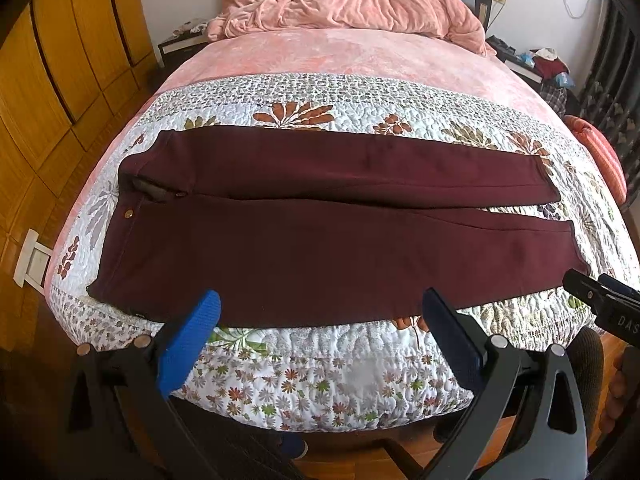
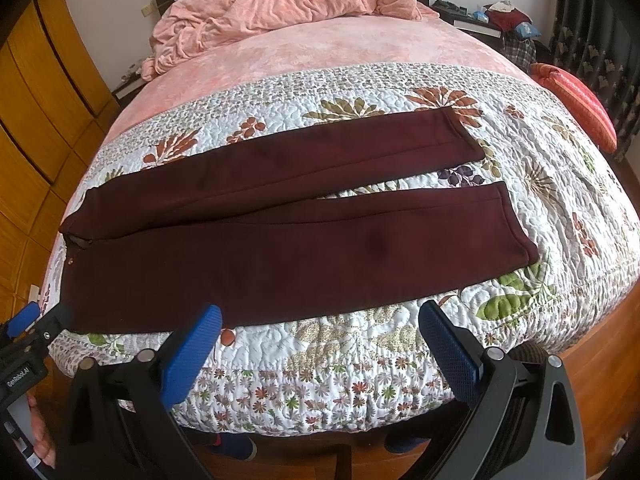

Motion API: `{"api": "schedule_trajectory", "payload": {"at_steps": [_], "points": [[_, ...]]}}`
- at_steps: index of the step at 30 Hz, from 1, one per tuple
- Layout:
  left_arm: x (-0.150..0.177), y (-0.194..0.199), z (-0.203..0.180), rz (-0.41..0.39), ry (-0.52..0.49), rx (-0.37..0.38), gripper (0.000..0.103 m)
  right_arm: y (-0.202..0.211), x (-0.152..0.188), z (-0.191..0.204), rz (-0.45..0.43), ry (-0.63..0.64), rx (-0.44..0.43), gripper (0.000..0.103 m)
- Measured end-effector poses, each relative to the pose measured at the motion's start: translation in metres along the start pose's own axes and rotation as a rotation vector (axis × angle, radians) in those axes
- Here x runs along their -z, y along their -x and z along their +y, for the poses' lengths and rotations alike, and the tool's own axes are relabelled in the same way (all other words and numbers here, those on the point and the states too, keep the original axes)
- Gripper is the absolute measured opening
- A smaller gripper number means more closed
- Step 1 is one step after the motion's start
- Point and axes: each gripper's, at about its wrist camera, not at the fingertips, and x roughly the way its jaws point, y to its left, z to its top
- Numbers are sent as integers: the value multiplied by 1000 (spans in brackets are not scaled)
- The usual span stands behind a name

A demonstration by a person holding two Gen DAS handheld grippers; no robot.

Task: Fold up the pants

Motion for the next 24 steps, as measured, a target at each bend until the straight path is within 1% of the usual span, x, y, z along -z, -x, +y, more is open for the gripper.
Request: {"api": "schedule_trajectory", "payload": {"at_steps": [19,22,23,24], "points": [[-4,-6,0,7,-10,-1,100,-9,2,-2,9,8,-9,99],[-7,-16,3,29,3,17,100,-16,-12,-13,23,22,-64,99],[-8,-18,3,34,5,22,100,-19,-22,-24,17,14,-79,99],[-15,-24,4,40,6,26,100,-21,-32,-35,1,6,-69,99]]}}
